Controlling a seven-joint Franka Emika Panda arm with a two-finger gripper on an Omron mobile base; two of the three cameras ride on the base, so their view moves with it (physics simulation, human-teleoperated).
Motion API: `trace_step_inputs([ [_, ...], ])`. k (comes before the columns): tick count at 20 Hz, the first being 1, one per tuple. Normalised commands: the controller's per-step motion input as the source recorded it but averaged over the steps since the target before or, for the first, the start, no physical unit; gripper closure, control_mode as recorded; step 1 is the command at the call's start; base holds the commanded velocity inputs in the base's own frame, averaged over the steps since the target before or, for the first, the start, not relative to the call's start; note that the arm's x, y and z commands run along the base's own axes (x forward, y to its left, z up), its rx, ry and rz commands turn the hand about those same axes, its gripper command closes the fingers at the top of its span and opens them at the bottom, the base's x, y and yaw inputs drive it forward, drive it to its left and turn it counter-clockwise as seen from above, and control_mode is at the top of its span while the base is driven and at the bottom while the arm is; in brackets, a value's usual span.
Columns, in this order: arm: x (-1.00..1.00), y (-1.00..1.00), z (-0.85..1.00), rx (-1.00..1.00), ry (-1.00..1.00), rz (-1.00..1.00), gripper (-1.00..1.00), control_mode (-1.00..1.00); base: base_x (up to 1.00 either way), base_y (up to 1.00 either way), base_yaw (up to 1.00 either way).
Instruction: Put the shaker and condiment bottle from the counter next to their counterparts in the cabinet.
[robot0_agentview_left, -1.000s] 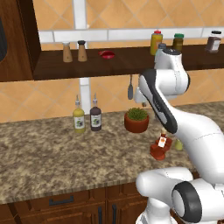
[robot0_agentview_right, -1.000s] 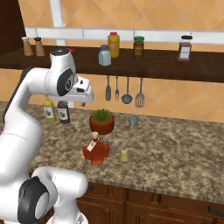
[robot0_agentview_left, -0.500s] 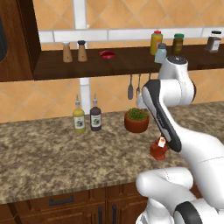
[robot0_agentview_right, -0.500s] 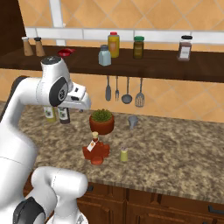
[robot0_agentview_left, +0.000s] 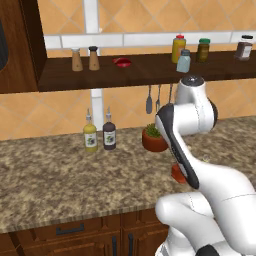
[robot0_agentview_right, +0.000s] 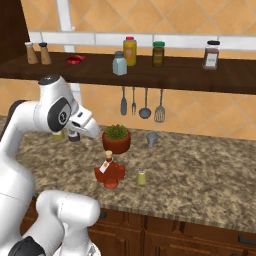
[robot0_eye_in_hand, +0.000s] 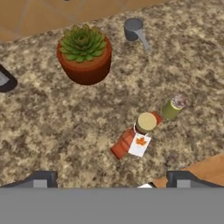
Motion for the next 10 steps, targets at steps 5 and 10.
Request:
trace_step_inputs([
  [5, 0.0, -0.01, -0.29, 0.0, 0.0, -0.35, -1.0, -1.0, 0.0, 0.0, 0.0],
  [10, 0.0, -0.09, -0.24, 0.03, 0.0, -0.35, -1.0, -1.0, 0.0, 0.0, 0.0],
])
